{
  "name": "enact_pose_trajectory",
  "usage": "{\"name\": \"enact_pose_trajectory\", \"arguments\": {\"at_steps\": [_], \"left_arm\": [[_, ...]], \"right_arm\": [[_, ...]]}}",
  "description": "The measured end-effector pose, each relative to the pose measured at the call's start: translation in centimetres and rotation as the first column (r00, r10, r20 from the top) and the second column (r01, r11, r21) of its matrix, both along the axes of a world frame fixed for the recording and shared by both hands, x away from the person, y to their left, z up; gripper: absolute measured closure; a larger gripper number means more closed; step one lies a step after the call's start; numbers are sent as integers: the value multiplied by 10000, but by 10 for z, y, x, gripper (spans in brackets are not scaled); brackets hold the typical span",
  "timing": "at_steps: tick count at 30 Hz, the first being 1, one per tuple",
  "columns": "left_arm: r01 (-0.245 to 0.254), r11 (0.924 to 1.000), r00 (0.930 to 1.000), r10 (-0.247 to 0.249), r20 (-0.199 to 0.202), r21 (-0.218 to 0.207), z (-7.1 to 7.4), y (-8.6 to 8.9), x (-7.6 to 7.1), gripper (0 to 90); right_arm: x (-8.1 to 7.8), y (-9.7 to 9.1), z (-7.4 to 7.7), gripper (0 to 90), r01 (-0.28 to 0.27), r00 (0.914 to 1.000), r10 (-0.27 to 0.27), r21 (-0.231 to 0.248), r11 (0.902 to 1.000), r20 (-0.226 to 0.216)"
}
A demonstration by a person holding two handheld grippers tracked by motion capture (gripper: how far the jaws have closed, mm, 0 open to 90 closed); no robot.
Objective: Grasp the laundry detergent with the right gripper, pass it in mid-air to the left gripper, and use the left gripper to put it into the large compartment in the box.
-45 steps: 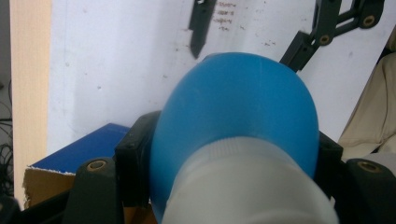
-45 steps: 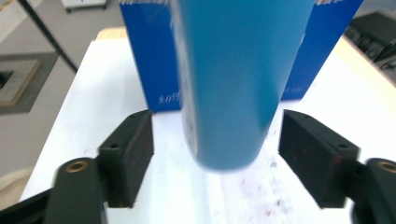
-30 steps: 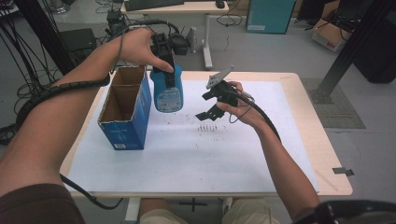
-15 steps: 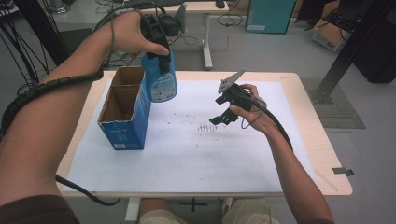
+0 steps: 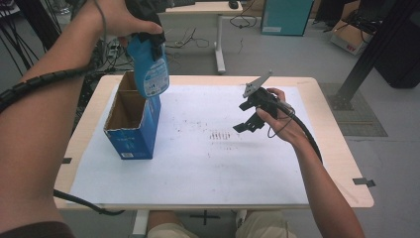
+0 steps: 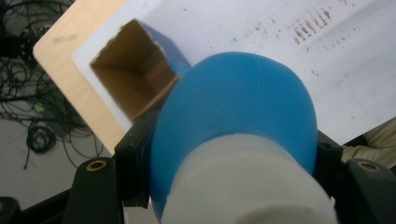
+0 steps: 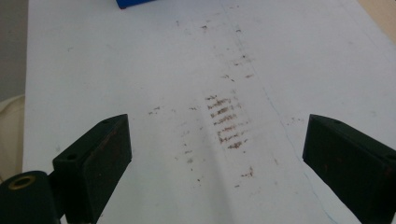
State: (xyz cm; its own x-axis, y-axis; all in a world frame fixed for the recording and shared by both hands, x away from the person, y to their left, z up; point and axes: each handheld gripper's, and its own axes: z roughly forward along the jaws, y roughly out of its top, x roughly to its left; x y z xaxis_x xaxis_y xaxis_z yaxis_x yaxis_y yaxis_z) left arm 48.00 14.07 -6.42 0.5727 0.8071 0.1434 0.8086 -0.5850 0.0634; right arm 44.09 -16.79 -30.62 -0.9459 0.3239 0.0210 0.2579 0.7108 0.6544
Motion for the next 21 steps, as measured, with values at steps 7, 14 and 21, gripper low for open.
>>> {"name": "enact_pose_trajectory", "arguments": {"at_steps": [7,14,21], "left_arm": [[-1206,9926,9926,1208,134,-125,15,18,1,354],[-2167,9755,9757,2177,237,-372,26,37,2,354],[-3321,9422,9422,3336,305,-452,30,52,3,354]], "right_arm": [[0,-6,4,82,5,9999,-3,-162,9999,142],[0,-9,5,82,124,9998,-119,-329,9994,145],[-2,-15,6,82,195,9996,-183,-588,9981,214]]}}
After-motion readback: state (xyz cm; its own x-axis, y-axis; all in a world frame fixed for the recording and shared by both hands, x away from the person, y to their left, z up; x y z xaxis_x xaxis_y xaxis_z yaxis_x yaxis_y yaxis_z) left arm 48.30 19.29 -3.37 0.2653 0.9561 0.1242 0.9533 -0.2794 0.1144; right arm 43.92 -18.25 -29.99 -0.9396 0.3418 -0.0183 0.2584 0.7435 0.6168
